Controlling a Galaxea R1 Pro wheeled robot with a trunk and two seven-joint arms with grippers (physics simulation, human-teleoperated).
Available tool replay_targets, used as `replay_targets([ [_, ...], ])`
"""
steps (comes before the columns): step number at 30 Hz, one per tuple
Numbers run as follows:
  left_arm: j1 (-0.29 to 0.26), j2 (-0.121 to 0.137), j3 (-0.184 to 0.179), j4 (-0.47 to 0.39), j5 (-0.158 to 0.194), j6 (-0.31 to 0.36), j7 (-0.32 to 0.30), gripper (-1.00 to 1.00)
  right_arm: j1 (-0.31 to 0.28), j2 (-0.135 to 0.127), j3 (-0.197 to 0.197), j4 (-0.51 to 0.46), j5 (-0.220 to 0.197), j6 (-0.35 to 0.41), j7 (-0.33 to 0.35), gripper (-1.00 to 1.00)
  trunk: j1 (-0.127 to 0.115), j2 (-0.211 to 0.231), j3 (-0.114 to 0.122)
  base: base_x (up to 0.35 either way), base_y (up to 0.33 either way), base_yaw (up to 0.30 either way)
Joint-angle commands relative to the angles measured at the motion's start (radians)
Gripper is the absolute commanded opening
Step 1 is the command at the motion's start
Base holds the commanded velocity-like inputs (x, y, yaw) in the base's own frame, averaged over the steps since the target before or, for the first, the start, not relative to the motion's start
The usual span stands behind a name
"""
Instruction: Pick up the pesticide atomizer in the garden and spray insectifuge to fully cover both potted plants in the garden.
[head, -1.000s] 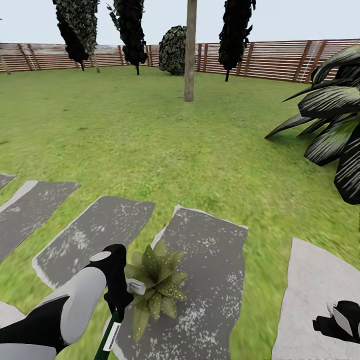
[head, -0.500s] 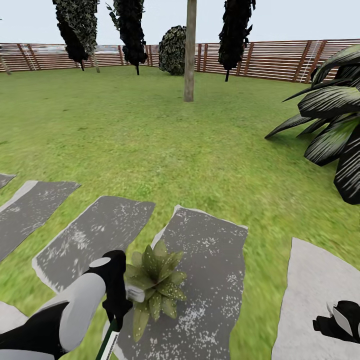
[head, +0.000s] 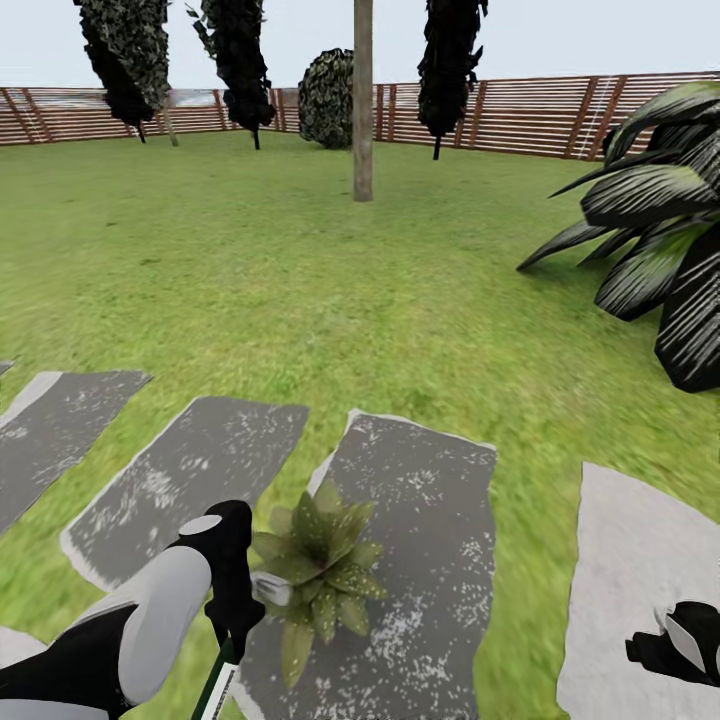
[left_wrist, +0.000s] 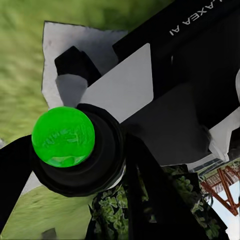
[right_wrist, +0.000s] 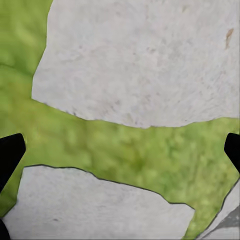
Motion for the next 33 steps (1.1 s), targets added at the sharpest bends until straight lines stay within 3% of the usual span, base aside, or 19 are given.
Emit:
replay_targets([
  [1, 0.0, -0.001, 0.007, -0.001, -0.01, 0.011, -0.008, -1.0, -0.002, 0.0, 0.005, 0.002, -0.01, 0.001, 0.002, 1.0, 0.0, 0.0, -0.001, -0.069, 0.287, -0.067],
  [7, 0.0, -0.001, 0.007, -0.004, -0.01, 0.011, -0.008, -1.0, -0.002, 0.0, 0.005, 0.002, -0.01, 0.001, 0.002, 1.0, 0.0, 0.0, -0.001, -0.068, 0.287, -0.053],
  [14, 0.0, -0.001, 0.007, -0.011, -0.01, 0.011, -0.008, -1.0, -0.002, 0.0, 0.005, 0.002, -0.01, 0.002, 0.002, 1.0, 0.0, 0.0, -0.001, -0.073, 0.27, -0.255],
  [20, 0.0, -0.001, 0.005, -0.016, -0.01, 0.011, -0.009, -1.0, -0.002, -0.001, 0.005, 0.002, -0.01, 0.001, 0.002, 1.0, 0.0, 0.0, -0.001, -0.004, 0.032, -0.273],
  [24, 0.0, -0.003, 0.004, -0.09, -0.01, 0.012, -0.012, -1.0, -0.002, 0.0, 0.005, 0.002, -0.01, 0.002, 0.002, 1.0, 0.0, 0.0, -0.001, 0.0, 0.001, -0.266],
  [28, 0.0, -0.004, 0.004, -0.107, -0.01, 0.012, -0.013, -1.0, -0.002, 0.0, 0.005, 0.002, -0.01, 0.002, 0.002, 1.0, 0.0, 0.0, -0.001, 0.0, 0.0, -0.253],
  [33, 0.0, -0.003, 0.004, -0.107, -0.011, 0.012, -0.013, -1.0, -0.002, 0.0, 0.005, 0.002, -0.01, 0.001, 0.002, 1.0, 0.0, 0.0, -0.001, 0.0, 0.039, -0.042],
])
